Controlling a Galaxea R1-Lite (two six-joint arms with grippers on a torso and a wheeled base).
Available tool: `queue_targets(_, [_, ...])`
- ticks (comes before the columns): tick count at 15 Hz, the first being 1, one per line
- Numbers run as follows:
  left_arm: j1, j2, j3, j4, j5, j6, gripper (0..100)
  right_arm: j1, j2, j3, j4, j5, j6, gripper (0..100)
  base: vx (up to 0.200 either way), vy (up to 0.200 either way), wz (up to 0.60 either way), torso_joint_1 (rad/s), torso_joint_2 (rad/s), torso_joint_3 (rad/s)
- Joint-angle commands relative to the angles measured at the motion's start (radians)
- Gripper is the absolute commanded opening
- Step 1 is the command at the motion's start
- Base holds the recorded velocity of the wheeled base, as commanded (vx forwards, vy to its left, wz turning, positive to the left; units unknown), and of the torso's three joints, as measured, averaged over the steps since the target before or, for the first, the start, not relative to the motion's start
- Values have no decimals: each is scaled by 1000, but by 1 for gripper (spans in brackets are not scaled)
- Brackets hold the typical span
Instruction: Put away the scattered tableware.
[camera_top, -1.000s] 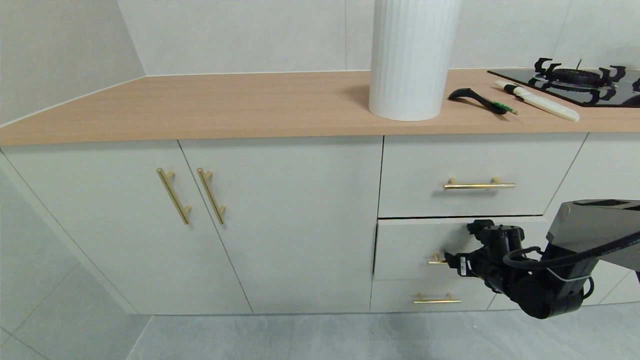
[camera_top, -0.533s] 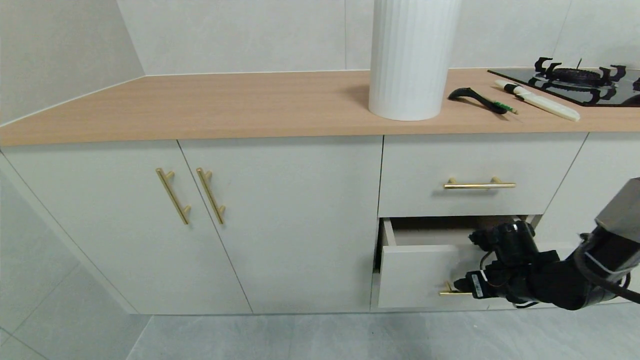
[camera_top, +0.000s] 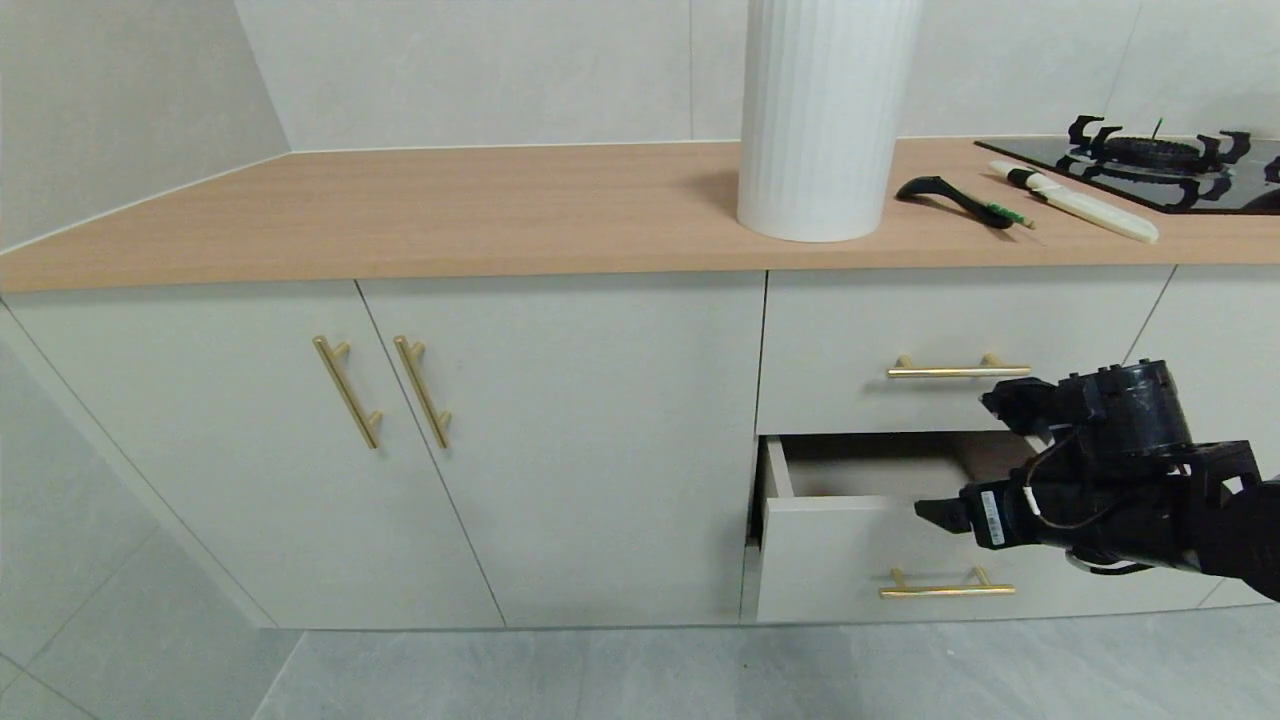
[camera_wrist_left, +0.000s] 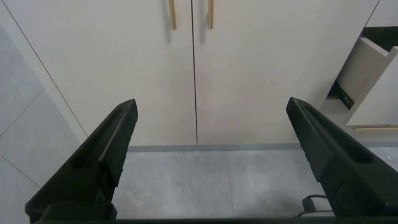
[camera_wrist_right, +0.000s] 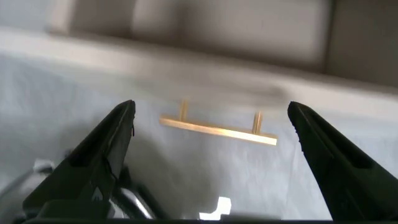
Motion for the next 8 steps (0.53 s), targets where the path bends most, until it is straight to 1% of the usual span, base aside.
queue_targets(1, [0, 1, 0, 0, -1, 0, 100, 1, 2, 0, -40, -4, 5, 100, 0, 0, 0, 0, 0, 0])
queue_targets(3, [0, 1, 0, 0, 1, 0, 100, 1, 75, 4, -120, -28, 6, 100, 0, 0, 0, 0, 0, 0])
queue_targets(4, [0, 1, 0, 0, 1, 0, 100, 1, 75, 4, -120, -28, 6, 100, 0, 0, 0, 0, 0, 0])
queue_targets(5, [0, 1, 0, 0, 1, 0, 100, 0, 171, 14, -238, -84, 8, 100, 0, 0, 0, 0, 0, 0])
queue_targets(8, [0, 1, 0, 0, 1, 0, 100, -5, 256, 33, -399, -94, 12, 100, 0, 0, 0, 0, 0, 0])
